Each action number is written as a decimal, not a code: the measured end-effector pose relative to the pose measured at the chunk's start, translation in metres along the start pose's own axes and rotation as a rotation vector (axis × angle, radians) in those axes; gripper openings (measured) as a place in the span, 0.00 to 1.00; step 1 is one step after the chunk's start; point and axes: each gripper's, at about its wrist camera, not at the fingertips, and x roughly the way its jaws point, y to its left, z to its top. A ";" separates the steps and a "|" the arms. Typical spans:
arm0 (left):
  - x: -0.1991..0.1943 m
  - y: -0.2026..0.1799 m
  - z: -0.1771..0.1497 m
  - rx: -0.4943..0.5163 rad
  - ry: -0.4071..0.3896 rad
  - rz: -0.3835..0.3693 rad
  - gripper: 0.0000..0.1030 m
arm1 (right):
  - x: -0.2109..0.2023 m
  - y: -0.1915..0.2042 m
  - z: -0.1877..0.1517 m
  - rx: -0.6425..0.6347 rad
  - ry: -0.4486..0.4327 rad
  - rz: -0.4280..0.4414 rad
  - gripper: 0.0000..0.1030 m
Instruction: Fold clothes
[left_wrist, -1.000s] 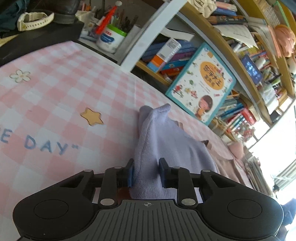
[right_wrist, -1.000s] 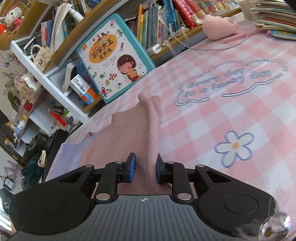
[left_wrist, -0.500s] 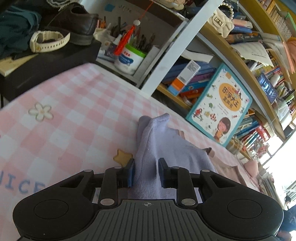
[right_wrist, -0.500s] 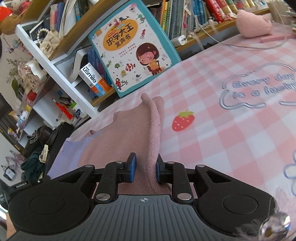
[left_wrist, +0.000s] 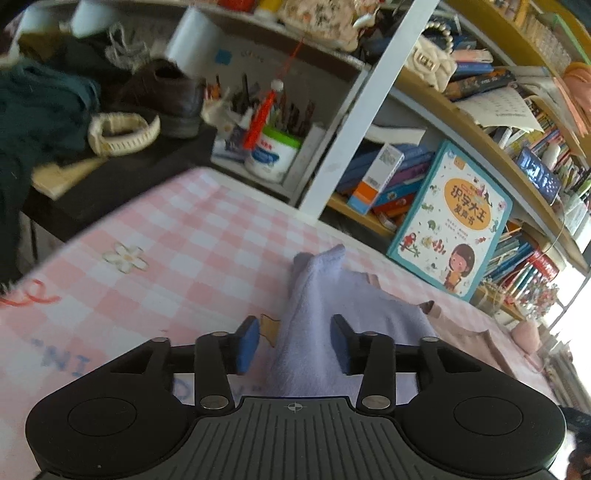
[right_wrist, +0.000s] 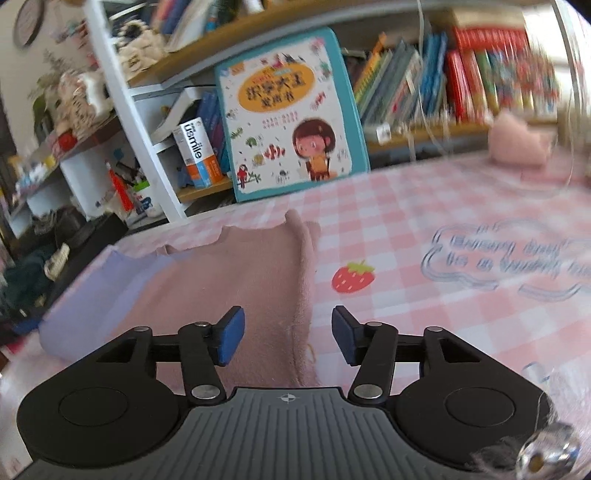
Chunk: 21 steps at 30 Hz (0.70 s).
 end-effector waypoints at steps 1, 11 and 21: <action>-0.005 -0.001 0.000 0.007 -0.007 0.007 0.50 | -0.004 0.003 -0.001 -0.030 -0.010 -0.011 0.57; -0.033 -0.016 -0.010 0.045 0.025 0.030 0.70 | -0.034 0.021 -0.017 -0.161 -0.002 0.001 0.73; -0.028 -0.030 -0.033 0.015 0.135 0.020 0.81 | -0.037 0.024 -0.039 -0.189 0.054 -0.036 0.77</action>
